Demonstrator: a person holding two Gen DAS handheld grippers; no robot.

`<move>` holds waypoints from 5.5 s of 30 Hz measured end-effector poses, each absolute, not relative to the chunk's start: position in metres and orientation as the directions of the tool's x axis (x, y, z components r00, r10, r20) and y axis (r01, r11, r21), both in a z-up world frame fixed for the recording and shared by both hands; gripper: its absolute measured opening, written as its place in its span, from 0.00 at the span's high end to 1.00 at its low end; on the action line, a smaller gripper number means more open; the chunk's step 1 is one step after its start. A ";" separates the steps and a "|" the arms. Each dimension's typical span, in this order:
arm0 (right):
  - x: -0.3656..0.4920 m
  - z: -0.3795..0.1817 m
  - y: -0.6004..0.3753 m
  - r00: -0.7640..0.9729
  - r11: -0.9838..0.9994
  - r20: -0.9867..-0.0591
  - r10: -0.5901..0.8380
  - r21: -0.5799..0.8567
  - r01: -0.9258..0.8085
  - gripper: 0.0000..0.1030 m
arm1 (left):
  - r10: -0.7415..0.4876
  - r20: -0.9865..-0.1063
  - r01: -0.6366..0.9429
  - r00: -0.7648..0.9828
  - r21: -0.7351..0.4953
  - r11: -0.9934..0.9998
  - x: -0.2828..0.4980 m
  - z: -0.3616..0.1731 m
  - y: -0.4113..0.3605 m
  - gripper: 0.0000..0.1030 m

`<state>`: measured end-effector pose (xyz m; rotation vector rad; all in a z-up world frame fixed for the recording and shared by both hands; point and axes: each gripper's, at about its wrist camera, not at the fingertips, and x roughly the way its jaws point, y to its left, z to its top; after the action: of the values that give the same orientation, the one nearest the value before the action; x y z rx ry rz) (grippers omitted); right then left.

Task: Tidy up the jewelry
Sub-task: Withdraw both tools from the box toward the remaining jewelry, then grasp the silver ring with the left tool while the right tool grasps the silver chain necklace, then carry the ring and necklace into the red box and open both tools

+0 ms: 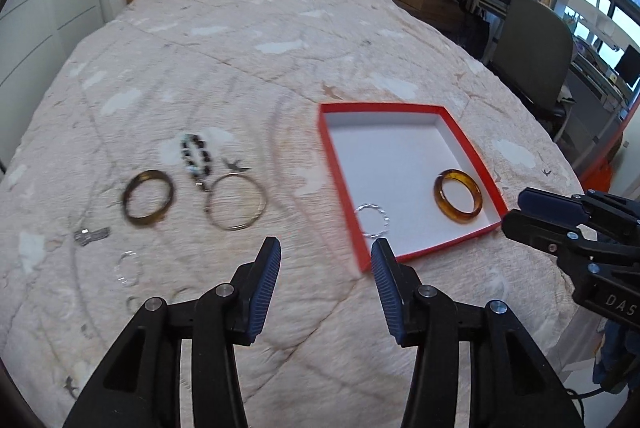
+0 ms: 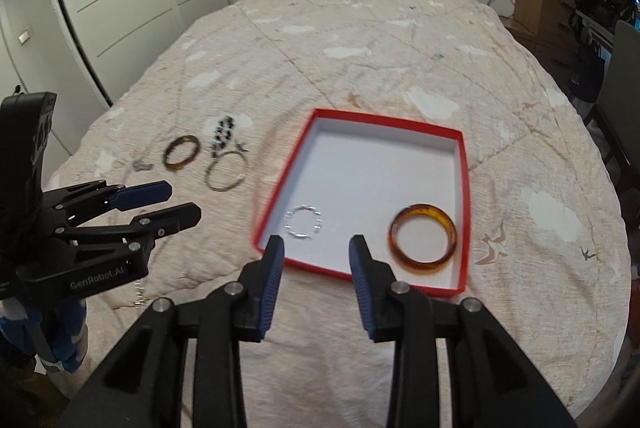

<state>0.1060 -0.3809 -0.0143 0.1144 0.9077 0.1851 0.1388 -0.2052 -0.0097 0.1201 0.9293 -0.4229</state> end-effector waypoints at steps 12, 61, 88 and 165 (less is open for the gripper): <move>0.045 0.032 -0.291 0.621 0.916 -0.674 0.399 0.266 -0.300 0.68 | -0.216 -0.760 0.252 0.612 -0.071 0.965 0.079 0.017 -0.086 0.53; 0.117 -0.116 -0.151 0.205 0.826 -0.842 0.499 0.392 -0.405 0.62 | -0.092 -0.873 0.016 0.479 -0.096 0.995 0.147 -0.102 0.072 0.52; 0.148 -0.171 -0.116 0.089 0.799 -0.866 0.492 0.408 -0.441 0.90 | -0.113 -0.903 0.063 0.414 -0.096 0.993 0.179 -0.145 0.054 0.80; 0.066 0.073 -0.388 0.746 0.950 -0.597 0.296 0.265 -0.165 0.95 | -0.384 -0.732 0.476 0.562 -0.094 0.875 0.111 0.053 -0.195 0.81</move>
<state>0.0661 -0.3875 0.0729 0.2006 0.6846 0.2536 0.1109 -0.1947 0.0534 0.1192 0.8314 -0.5077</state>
